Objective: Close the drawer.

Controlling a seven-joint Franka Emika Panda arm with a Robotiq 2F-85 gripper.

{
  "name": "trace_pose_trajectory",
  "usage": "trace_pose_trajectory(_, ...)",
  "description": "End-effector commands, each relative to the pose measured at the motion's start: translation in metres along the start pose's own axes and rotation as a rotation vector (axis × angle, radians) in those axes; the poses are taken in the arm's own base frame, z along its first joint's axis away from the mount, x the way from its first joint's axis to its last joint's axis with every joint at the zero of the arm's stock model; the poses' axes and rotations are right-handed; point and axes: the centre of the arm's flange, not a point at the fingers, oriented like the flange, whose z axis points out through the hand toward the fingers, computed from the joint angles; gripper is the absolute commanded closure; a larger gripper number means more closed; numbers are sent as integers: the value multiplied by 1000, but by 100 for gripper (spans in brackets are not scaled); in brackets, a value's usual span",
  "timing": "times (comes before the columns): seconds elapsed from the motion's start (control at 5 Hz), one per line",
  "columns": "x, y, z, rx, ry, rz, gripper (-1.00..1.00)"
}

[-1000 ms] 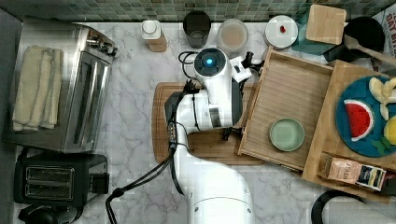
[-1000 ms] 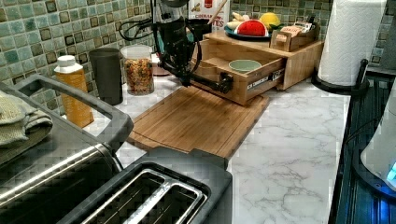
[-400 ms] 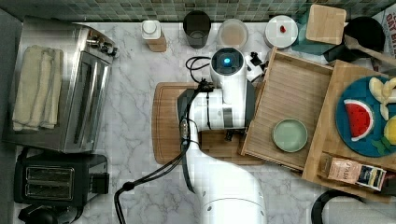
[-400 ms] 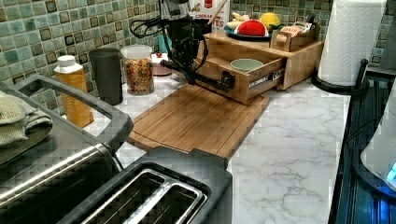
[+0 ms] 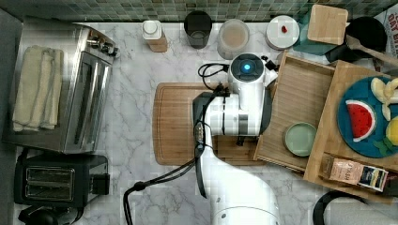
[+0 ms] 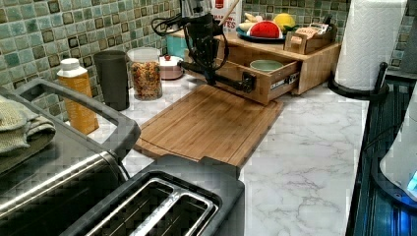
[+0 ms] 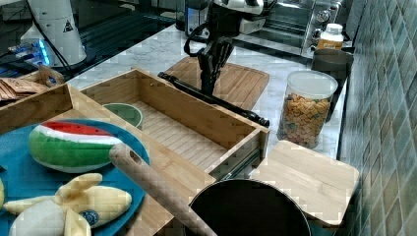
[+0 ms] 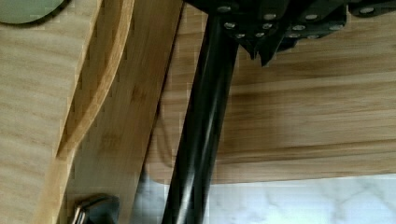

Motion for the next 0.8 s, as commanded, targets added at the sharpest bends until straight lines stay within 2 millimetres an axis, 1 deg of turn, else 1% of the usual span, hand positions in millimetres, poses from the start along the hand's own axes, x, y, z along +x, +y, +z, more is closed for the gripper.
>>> trace_pose_trajectory(0.2, -47, 242, -46, -73, 177, 142, 100)
trace_pose_trajectory(0.4, -58, 270, -36, -105, 188, 155, 100)
trace_pose_trajectory(0.6, -69, 299, -23, -172, 200, 139, 100)
trace_pose_trajectory(0.8, -90, 326, -10, -206, 193, 169, 100)
